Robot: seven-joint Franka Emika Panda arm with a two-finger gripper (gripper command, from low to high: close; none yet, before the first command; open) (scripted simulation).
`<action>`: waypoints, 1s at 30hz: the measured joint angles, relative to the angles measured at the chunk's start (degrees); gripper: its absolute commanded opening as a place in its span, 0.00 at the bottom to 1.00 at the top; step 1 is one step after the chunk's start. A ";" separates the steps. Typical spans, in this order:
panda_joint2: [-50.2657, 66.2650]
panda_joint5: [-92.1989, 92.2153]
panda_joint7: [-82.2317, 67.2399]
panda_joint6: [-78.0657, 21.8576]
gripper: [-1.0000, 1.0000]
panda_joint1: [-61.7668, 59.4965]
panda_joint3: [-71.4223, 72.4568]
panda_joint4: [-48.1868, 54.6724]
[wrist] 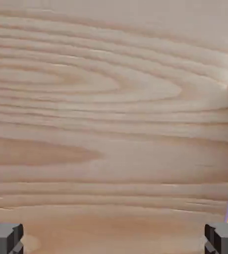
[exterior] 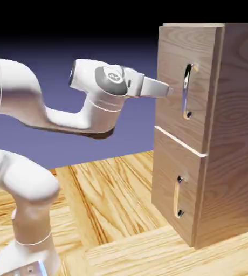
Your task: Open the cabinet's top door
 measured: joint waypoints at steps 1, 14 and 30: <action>-0.51 -2.49 1.81 -0.04 0.50 0.66 -0.85 0.30; -7.20 -34.88 25.36 -0.57 0.50 9.26 -11.90 4.26; -5.44 -42.41 32.77 -9.07 0.00 15.77 -14.50 6.45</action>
